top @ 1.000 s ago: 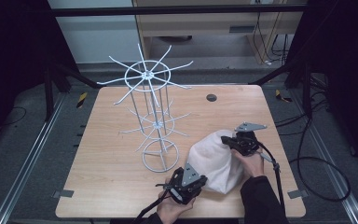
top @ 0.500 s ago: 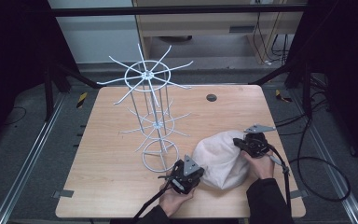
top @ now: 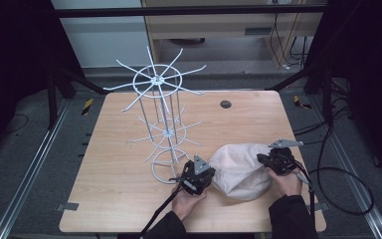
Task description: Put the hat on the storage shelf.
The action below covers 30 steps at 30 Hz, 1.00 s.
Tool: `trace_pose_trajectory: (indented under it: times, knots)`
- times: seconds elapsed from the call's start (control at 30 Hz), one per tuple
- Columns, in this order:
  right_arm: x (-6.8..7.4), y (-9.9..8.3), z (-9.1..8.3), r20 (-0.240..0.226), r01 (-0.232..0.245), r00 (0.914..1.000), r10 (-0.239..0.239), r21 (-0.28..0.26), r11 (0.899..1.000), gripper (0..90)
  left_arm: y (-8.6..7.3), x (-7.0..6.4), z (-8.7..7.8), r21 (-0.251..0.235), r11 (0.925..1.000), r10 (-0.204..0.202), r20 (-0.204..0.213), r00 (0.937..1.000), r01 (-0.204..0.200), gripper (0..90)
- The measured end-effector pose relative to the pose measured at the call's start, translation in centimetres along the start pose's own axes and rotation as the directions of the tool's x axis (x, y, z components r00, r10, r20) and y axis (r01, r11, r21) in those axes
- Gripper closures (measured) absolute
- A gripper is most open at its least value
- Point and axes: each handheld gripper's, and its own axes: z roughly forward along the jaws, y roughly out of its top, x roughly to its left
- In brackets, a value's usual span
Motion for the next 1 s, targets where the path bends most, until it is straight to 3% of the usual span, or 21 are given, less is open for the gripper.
trace_pose_trajectory:
  times: [0.23,0.33,0.47,0.63,0.67,0.87,1.0]
  knots:
    - [0.1,-1.4,-1.4,0.001,-0.034,0.9994,0.034,-0.006,0.999,90.0,0.7,0.5,0.6,-0.007,0.9999,-0.013,-0.017,0.9998,0.012,87.5]
    - [0.1,-1.6,-1.7,0.000,-0.029,0.9996,0.029,-0.024,0.999,90.0,0.6,0.5,0.2,-0.005,1.0000,-0.005,-0.011,0.9999,0.005,86.8]
    - [-0.2,-1.4,-2.2,0.008,-0.028,0.9996,0.029,-0.067,0.997,90.0,0.2,-0.1,-1.7,-0.040,0.9990,-0.022,0.024,0.9995,0.023,86.4]
    - [-1.0,-0.7,-2.5,0.032,-0.055,0.9978,0.058,-0.112,0.992,90.0,-0.2,-2.9,-3.7,-0.076,0.9968,0.031,0.088,0.9957,-0.024,87.1]
    - [-1.1,-0.6,-2.4,0.032,-0.061,0.9974,0.065,-0.114,0.992,90.0,-0.2,-2.9,-3.7,-0.076,0.9968,0.031,0.088,0.9957,-0.024,87.1]
    - [-1.4,-0.5,-1.8,0.040,-0.073,0.9961,0.079,-0.115,0.991,90.0,0.1,-5.9,-4.1,-0.085,0.9935,0.086,0.129,0.9879,-0.075,86.8]
    - [-1.5,-0.5,-1.7,0.037,-0.077,0.9960,0.082,-0.120,0.990,90.0,0.2,-7.4,-3.2,-0.064,0.9911,0.125,0.134,0.9831,-0.117,86.7]
